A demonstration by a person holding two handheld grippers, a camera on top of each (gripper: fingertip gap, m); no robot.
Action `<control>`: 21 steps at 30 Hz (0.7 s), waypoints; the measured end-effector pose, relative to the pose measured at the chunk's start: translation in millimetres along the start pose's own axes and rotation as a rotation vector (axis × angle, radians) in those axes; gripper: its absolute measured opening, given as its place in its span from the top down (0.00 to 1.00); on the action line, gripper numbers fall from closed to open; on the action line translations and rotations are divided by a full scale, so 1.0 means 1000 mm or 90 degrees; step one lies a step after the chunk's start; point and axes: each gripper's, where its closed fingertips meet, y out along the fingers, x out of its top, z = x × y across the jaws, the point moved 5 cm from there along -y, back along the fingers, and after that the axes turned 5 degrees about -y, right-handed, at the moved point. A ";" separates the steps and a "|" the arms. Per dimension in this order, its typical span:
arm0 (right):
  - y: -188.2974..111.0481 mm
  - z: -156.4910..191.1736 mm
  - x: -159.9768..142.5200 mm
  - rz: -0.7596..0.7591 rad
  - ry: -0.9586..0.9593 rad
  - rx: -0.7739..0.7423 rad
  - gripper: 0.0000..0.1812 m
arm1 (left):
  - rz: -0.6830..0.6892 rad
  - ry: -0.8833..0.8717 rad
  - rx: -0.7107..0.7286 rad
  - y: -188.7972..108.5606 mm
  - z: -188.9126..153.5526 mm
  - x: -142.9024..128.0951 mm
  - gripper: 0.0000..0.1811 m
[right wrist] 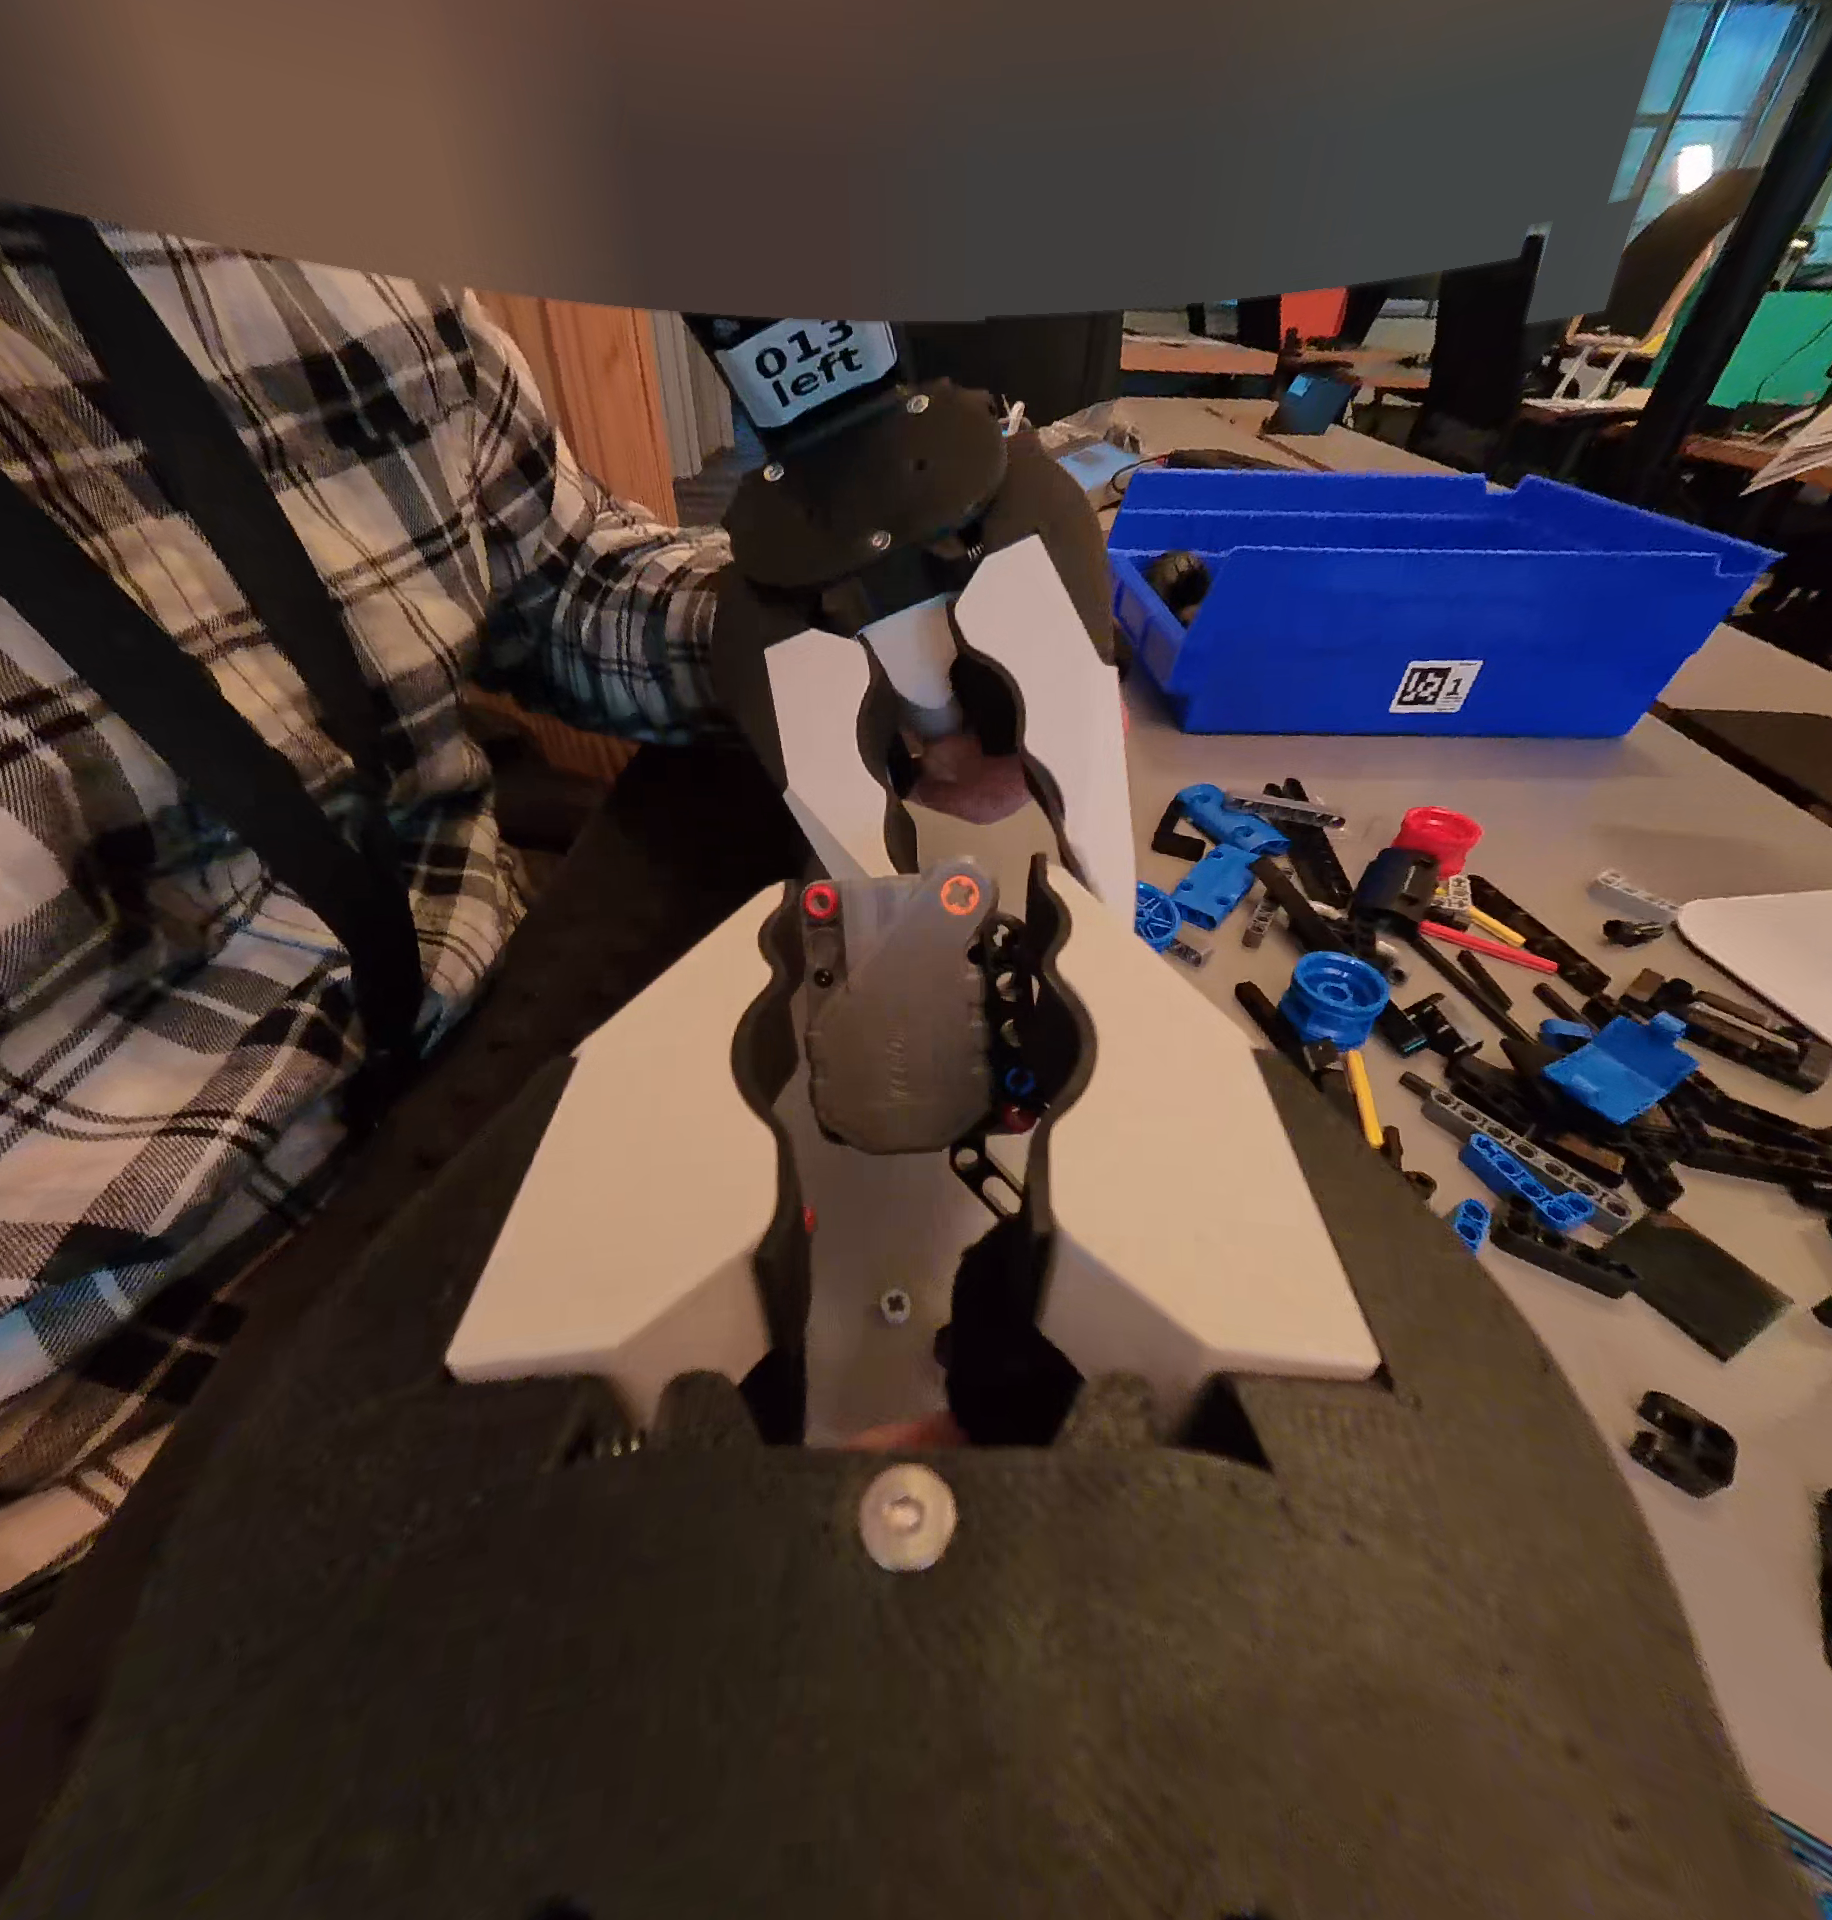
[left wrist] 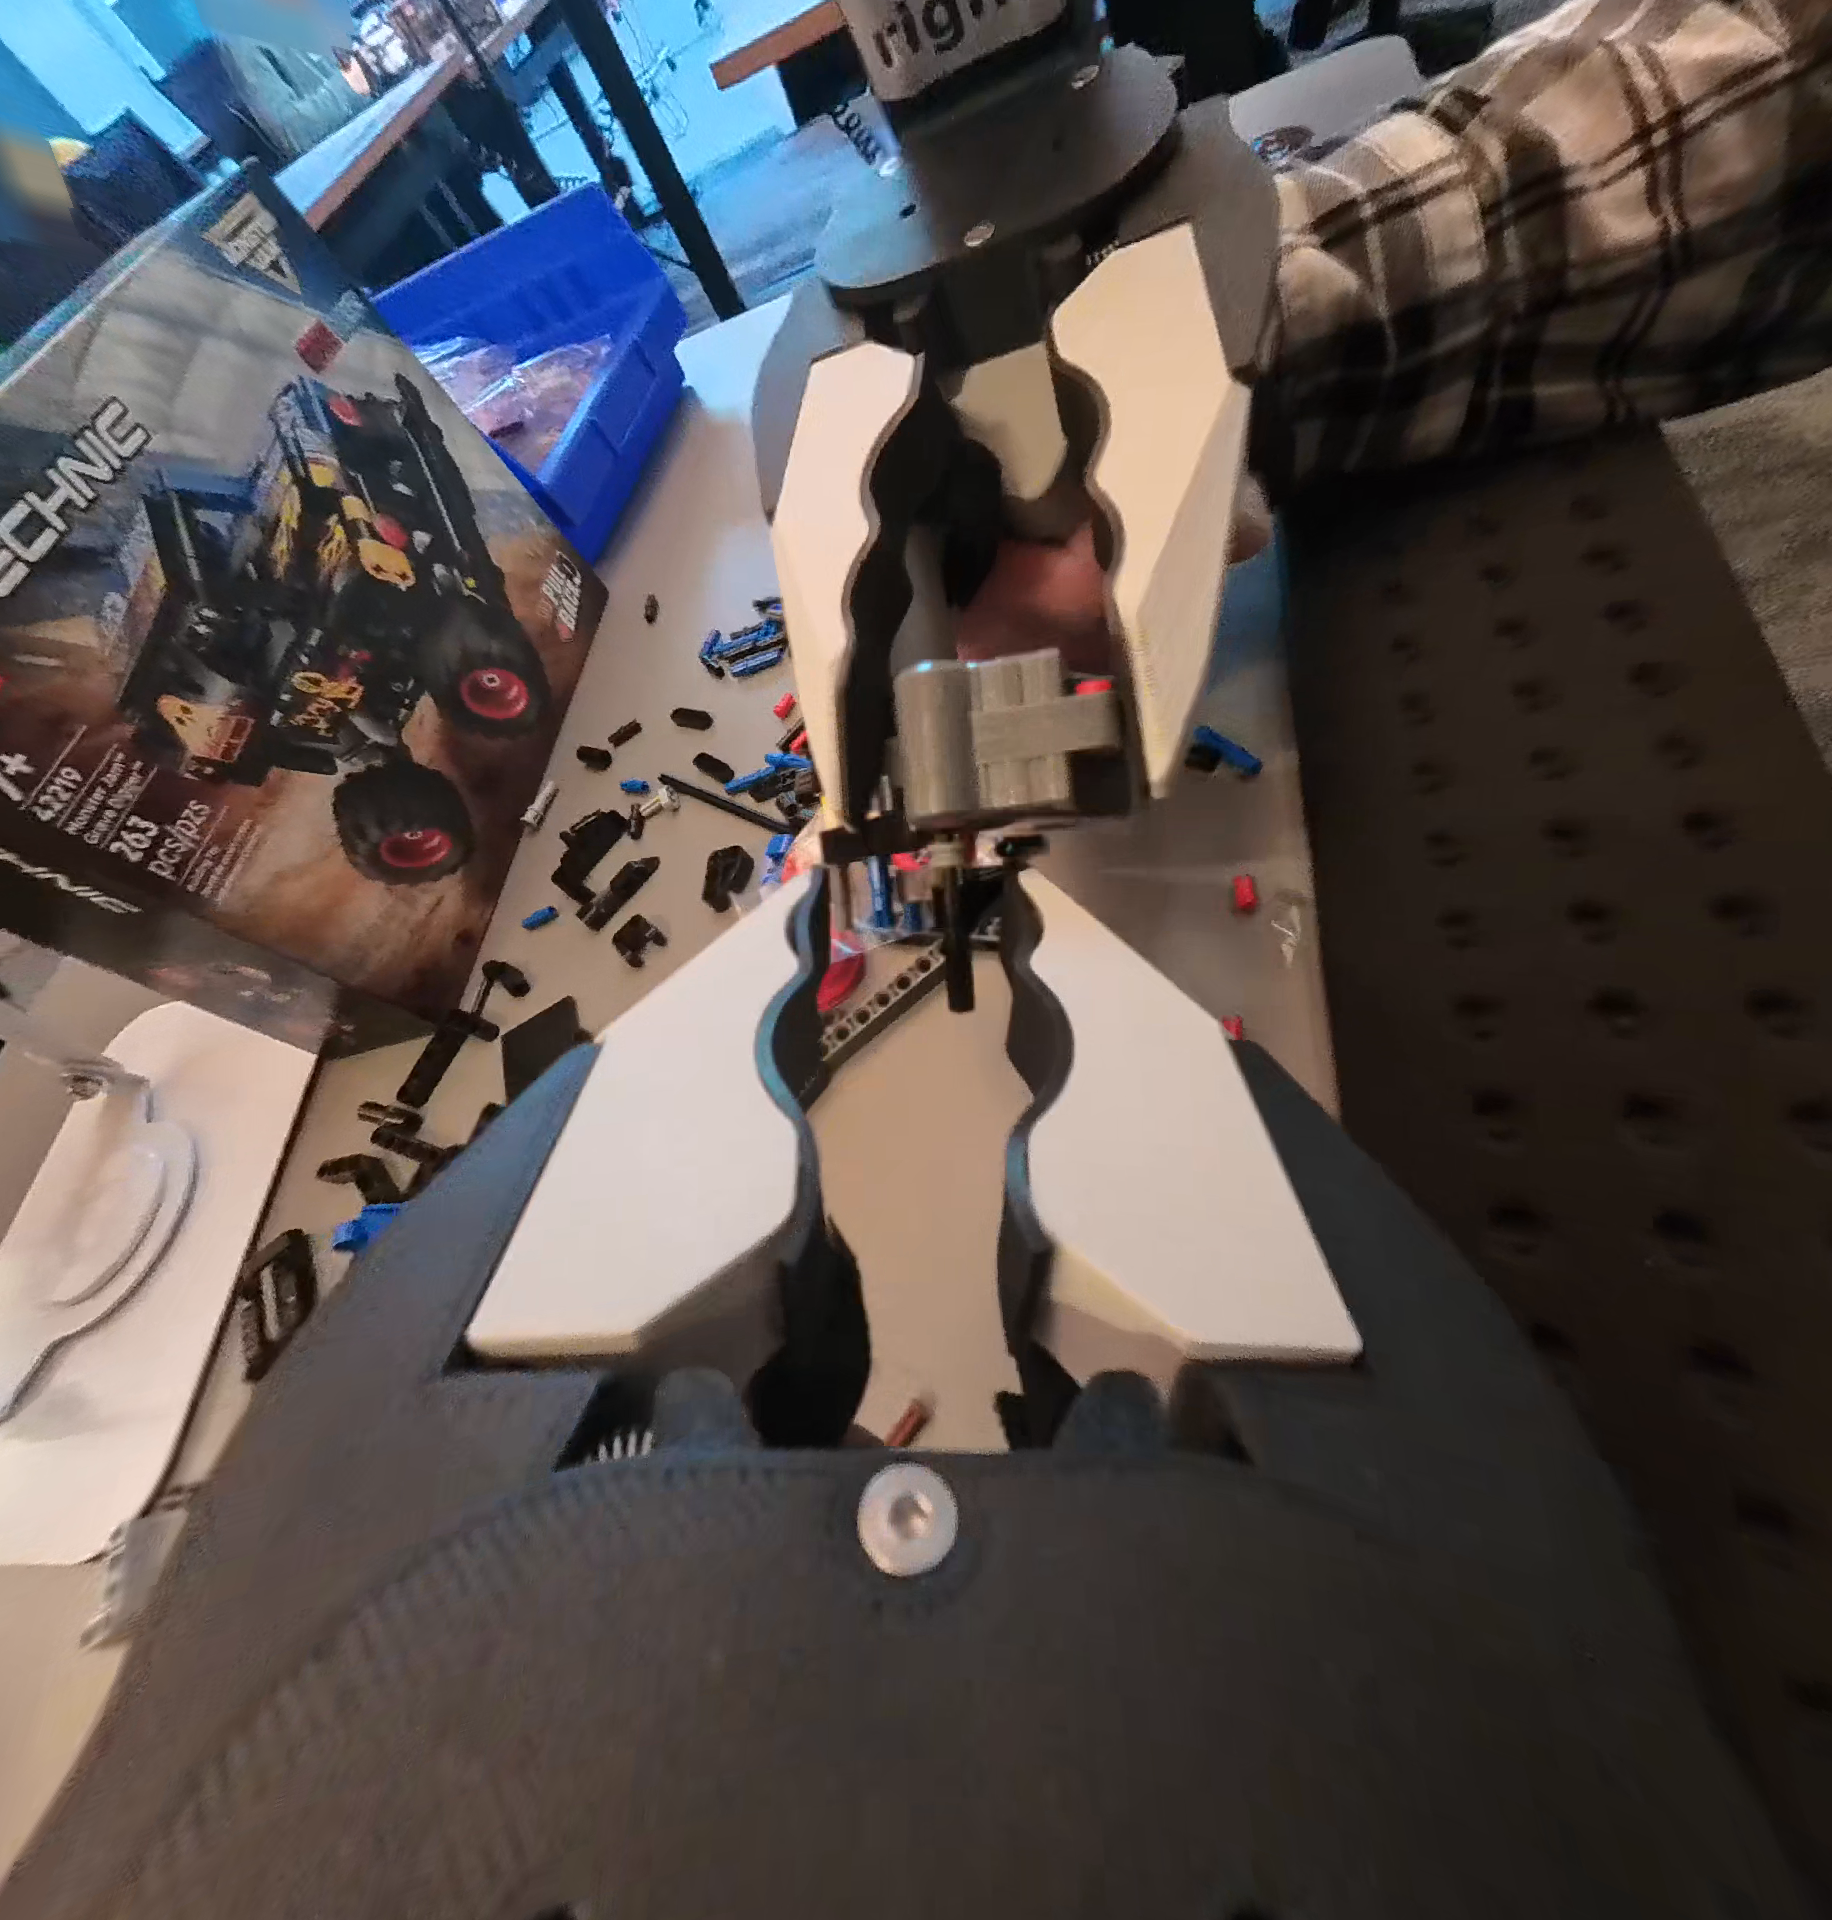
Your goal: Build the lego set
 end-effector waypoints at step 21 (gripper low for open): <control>0.002 -0.029 0.021 -0.125 0.221 0.029 0.66 | -0.018 -0.104 -0.094 -0.032 0.008 0.009 0.97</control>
